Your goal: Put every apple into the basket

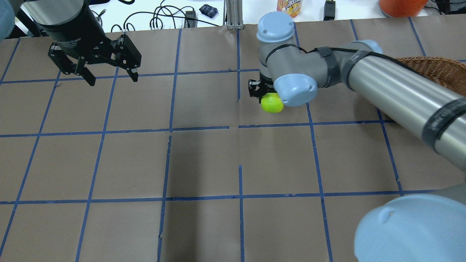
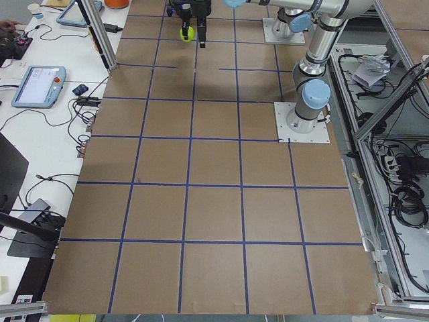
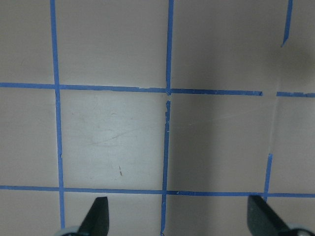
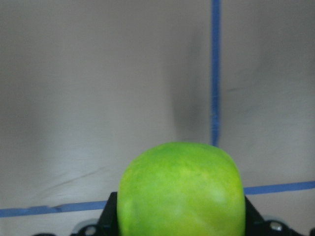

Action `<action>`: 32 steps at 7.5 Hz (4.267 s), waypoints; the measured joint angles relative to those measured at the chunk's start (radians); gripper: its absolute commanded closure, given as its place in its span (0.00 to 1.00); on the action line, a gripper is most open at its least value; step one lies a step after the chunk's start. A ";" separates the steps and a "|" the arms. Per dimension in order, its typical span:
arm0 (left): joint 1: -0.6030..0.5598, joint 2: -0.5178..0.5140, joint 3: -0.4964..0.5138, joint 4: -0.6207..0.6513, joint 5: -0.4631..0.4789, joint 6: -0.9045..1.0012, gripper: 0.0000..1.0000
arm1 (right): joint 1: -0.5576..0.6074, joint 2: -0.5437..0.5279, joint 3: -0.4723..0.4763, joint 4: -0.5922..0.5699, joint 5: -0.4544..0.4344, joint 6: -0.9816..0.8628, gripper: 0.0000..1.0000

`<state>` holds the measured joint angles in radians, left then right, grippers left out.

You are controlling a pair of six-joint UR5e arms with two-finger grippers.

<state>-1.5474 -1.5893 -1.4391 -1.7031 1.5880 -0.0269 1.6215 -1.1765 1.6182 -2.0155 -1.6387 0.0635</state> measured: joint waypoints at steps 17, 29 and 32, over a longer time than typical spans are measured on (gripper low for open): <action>-0.002 0.000 -0.032 0.091 -0.025 0.005 0.00 | -0.385 -0.159 -0.105 0.362 0.056 -0.532 0.00; -0.001 0.027 -0.025 -0.082 -0.018 0.008 0.00 | -0.017 -0.397 -0.036 0.397 0.128 0.092 0.00; 0.000 0.034 -0.020 -0.082 -0.014 0.005 0.00 | -0.017 -0.397 -0.040 0.401 0.092 0.089 0.00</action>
<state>-1.5475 -1.5549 -1.4591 -1.7853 1.5744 -0.0216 1.6045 -1.5738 1.5782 -1.6143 -1.5462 0.1520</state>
